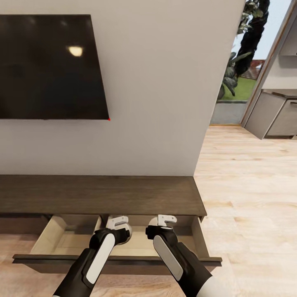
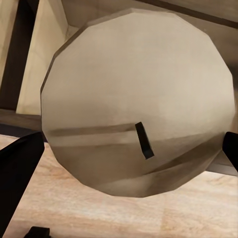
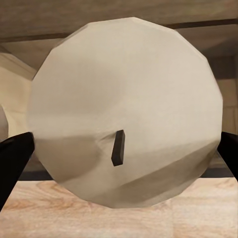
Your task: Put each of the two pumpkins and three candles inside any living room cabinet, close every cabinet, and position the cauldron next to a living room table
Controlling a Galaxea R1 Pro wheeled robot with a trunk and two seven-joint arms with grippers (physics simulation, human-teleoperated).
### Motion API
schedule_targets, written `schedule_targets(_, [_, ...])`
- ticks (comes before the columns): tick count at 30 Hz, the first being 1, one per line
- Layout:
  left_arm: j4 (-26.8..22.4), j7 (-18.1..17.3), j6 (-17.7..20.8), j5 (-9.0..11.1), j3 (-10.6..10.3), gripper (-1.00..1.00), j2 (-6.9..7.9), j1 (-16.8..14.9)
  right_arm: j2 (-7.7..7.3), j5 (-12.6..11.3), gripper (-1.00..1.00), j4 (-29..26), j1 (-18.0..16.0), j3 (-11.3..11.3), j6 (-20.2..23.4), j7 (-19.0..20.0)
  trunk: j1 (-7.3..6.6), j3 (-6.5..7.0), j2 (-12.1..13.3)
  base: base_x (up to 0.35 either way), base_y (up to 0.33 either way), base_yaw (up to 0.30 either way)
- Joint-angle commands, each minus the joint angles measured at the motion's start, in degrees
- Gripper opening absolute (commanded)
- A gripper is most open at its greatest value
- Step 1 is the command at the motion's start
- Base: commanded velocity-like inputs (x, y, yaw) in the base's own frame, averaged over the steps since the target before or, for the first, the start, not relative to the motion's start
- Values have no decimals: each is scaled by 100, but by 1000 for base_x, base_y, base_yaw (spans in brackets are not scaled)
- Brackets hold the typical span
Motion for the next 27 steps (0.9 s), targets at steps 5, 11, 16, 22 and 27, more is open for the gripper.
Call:
schedule_targets(5, [2,-7,-12,2,0,-100,-1,0,0,2,-100,0,0,0,-7,0,110,-90,-202,0,0,0])
schedule_targets(11, [3,-14,-12,1,2,-100,4,0,0,4,-100,6,0,0,-9,6,242,-198,-443,0,0,0])
schedule_targets(16, [3,-16,-8,1,1,-100,10,0,0,8,-100,13,0,0,-10,58,352,-288,-643,0,0,0])
schedule_targets(22, [3,-18,-9,5,-110,-100,11,0,0,9,-100,25,0,0,-11,70,484,-395,-884,0,0,0])
schedule_targets(27, [5,-21,-8,10,-137,-100,8,0,0,11,-100,26,0,0,-11,71,594,-485,-1084,0,0,0])
